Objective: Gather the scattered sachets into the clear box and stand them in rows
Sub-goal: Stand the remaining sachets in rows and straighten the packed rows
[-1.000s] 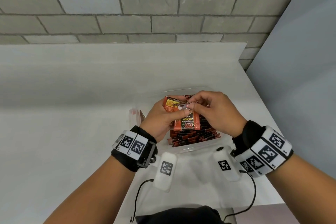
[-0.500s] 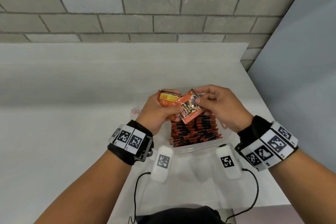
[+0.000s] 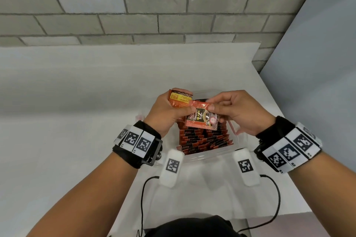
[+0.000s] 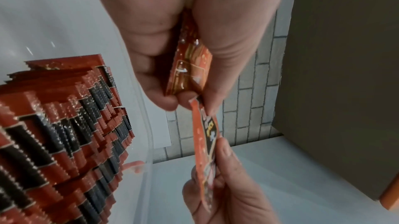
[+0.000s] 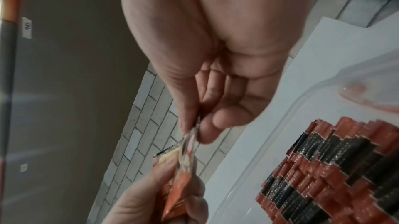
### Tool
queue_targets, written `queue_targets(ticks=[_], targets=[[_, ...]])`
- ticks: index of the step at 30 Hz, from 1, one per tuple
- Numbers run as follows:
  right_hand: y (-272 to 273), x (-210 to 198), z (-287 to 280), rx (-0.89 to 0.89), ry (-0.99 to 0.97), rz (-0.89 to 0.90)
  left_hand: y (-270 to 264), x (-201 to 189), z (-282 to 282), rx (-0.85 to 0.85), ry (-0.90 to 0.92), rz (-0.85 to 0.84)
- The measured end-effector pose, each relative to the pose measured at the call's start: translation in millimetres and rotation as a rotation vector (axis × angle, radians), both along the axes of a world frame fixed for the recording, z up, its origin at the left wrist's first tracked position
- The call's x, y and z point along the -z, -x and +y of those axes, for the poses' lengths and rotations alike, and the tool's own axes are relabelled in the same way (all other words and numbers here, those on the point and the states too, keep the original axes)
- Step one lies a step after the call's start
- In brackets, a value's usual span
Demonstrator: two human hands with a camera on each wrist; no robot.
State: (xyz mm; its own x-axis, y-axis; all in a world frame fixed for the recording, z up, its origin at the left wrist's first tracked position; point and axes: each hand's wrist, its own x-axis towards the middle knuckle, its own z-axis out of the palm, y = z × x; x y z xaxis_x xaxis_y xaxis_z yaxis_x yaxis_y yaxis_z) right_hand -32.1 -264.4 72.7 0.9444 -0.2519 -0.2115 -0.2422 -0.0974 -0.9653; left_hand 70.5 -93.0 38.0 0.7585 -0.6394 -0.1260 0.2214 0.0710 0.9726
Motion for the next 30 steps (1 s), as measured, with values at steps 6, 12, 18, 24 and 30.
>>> queue_targets(ticks=[6,12,18,24,30], targets=[[-0.3,3.7,1.7,0.137,-0.033,-0.094,3.2,-2.6,-3.7,0.02,0.039,0.013],[0.3,-6.6,-2.2,-0.158,0.377,-0.059,6.4,-7.9,-10.6,0.151,-0.092,-0.145],[6.9,-4.7,-16.2,-0.281,0.597,-0.039,2.3,-5.1,-8.4,-0.017,-0.077,0.033],[18.5,9.7,-21.5,-0.325,0.621,0.068,-15.2,-4.2,9.3,-0.128,0.001,0.16],[29.1,12.4,-18.1,-0.334,0.557,0.074,-26.3,-5.5,23.7,-0.23,0.108,0.285]])
